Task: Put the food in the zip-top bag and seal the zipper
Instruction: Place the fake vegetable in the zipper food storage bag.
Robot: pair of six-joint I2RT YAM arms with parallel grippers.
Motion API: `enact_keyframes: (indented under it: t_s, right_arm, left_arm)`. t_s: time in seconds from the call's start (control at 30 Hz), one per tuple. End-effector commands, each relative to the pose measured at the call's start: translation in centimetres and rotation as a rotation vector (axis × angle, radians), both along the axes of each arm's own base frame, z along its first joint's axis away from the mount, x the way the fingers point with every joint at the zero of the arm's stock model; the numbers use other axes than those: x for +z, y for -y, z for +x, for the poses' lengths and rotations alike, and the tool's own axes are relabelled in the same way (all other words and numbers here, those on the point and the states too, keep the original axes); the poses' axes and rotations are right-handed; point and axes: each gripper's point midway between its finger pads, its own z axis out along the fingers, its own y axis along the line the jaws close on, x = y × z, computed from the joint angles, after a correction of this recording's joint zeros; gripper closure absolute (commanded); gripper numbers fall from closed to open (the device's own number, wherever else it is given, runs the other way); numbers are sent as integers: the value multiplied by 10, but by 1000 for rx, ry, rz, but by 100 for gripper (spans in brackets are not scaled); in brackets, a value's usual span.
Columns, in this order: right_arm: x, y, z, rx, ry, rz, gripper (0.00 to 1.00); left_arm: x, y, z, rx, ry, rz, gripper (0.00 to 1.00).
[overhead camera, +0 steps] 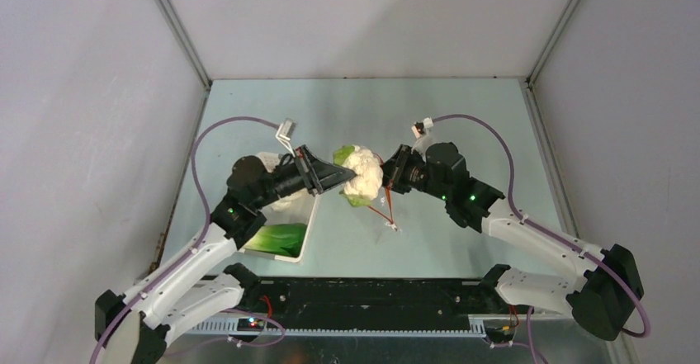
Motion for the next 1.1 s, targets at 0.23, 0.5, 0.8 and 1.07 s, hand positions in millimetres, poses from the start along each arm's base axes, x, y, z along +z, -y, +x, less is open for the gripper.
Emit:
enact_keyframes:
  t_s: [0.23, 0.5, 0.8, 1.07]
  right_arm:
    - [43, 2, -2, -67, 38, 183, 100]
    - [54, 2, -9, -57, 37, 242, 100]
    - [48, -8, -10, -17, 22, 245, 100]
    - [46, -6, -2, -49, 37, 228, 100]
  left_arm:
    - [-99, -30, 17, 235, -217, 259, 100]
    - [-144, -33, 21, 252, -336, 451, 100]
    - [-112, 12, 4, 64, -174, 428, 100]
    - [-101, 41, -34, -174, 48, 532, 100]
